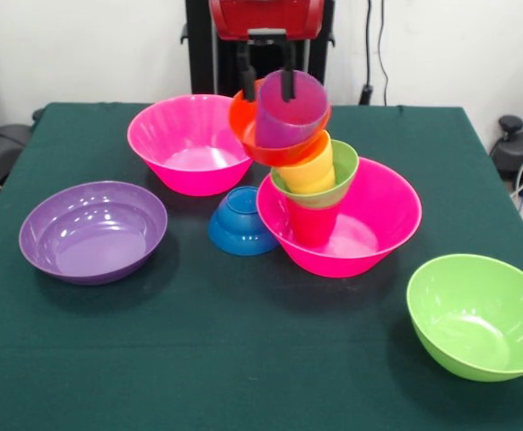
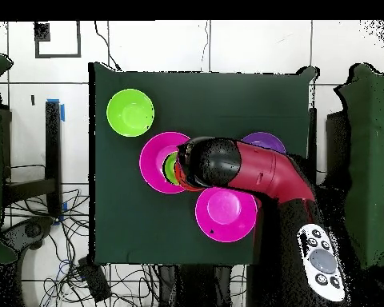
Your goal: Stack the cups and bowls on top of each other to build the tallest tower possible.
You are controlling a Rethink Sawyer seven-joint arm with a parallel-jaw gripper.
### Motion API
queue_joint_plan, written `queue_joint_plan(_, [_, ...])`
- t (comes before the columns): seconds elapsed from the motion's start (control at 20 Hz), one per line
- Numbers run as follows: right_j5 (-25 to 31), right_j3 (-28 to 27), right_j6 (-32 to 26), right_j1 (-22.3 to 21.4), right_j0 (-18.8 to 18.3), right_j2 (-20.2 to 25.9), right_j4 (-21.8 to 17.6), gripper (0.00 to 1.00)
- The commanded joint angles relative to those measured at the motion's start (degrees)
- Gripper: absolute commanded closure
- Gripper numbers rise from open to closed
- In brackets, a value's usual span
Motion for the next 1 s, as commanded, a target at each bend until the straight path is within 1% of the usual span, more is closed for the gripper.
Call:
queue_joint_plan(0.05, [-4.1, 3.4, 6.7, 1.4, 0.5, 3.1, 2.0, 0.00])
queue_joint_plan(0.25, [-3.2, 3.1, 6.0, 1.9, 0.7, 2.8, 1.8, 0.00])
queue_joint_plan(0.85, [-3.1, 2.6, 7.0, 2.5, 1.5, 2.1, 1.9, 0.00])
queue_joint_plan(1.0, [-4.3, 2.9, 7.1, 2.7, 1.4, 2.2, 1.8, 0.00])
